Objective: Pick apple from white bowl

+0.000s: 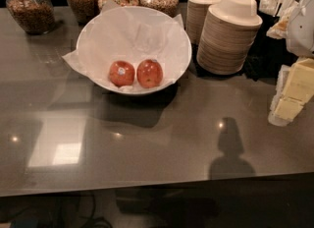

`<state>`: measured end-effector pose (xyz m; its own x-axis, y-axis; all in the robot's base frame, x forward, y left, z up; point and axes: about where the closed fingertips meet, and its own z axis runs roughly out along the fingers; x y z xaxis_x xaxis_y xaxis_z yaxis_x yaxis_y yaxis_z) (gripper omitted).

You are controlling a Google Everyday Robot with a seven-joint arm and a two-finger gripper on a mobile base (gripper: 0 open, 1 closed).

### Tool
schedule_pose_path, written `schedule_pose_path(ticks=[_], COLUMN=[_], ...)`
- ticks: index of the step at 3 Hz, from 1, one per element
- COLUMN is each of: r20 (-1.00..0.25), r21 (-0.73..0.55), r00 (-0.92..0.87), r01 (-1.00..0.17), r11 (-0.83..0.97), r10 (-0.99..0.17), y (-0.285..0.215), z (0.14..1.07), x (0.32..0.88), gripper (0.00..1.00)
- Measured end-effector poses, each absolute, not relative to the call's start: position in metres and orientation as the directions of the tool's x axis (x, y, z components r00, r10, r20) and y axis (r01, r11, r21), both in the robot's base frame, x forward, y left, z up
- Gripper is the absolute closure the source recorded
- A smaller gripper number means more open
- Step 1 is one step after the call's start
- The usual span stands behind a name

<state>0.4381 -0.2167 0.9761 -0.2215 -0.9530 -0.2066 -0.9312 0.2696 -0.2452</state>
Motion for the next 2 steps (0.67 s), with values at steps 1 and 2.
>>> schedule_pose_path(ticks=[1, 2], r20=[-0.207, -0.227], r21=[-0.245, -0.254], r00=[-0.221, -0.196], r01=[-0.931, -0.934], r11=[0.27, 0.252], r10=[-0.953, -0.954], y=[-0.217, -0.205], z=[0.976, 0.978], x=[0.438, 0.447], gripper=[0.0, 0.0])
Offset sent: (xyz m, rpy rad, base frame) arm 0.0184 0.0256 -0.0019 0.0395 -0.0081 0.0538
